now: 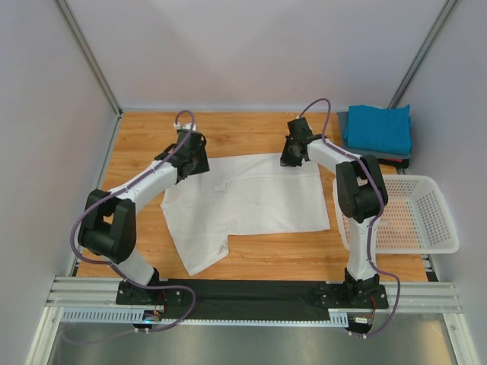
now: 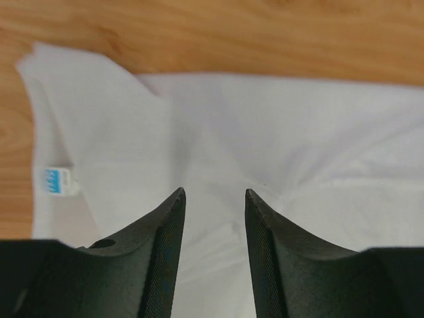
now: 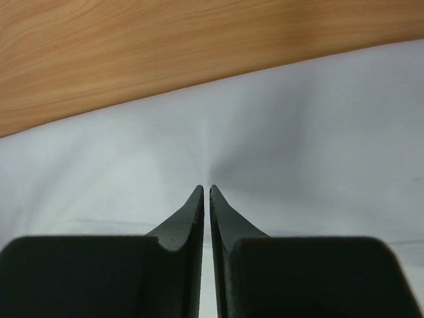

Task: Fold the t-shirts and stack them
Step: Fold the tshirt

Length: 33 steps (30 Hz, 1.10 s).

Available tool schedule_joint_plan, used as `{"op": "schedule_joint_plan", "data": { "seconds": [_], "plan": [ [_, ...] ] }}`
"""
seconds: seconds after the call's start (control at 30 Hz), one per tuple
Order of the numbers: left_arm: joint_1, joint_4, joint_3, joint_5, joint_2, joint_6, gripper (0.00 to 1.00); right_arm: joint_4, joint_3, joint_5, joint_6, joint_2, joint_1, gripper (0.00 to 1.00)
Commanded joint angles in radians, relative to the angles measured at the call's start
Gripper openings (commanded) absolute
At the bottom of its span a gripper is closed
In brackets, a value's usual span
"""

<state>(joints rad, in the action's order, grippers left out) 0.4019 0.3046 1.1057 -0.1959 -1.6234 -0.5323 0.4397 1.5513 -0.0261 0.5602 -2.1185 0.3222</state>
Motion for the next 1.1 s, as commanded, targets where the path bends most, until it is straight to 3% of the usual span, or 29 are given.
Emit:
{"op": "schedule_joint_plan", "data": {
  "seconds": [0.0, 0.1, 0.3, 0.43, 0.63, 0.97, 1.07],
  "plan": [
    [-0.099, 0.004, 0.081, -0.042, -0.007, 0.020, 0.49, 0.013, 0.036, 0.064, -0.009, 0.060, 0.000, 0.08],
    [-0.188, 0.050, 0.112, -0.053, -0.036, -0.017, 0.60, 0.025, 0.050, 0.061, -0.006, 0.055, -0.002, 0.08],
    [-0.333, -0.044, -0.018, 0.032, -0.003, -0.123, 0.63, 0.030, 0.047, 0.064, -0.013, 0.054, 0.000, 0.08],
    [-0.391, -0.151, -0.086, 0.137, -0.018, -0.146, 0.57, 0.036, 0.047, 0.072, -0.014, 0.049, 0.001, 0.08],
    [-0.391, -0.219, -0.083, 0.188, -0.076, -0.144, 0.53, 0.037, 0.058, 0.064, -0.005, 0.038, 0.000, 0.08],
    [-0.394, -0.248, -0.060, 0.188, -0.145, -0.143, 0.46, 0.017, 0.082, -0.008, 0.018, 0.037, 0.012, 0.08],
    [-0.396, -0.263, -0.061, 0.190, -0.151, -0.143, 0.39, -0.009, 0.101, -0.034, 0.023, 0.034, 0.035, 0.08]
  ]
}}
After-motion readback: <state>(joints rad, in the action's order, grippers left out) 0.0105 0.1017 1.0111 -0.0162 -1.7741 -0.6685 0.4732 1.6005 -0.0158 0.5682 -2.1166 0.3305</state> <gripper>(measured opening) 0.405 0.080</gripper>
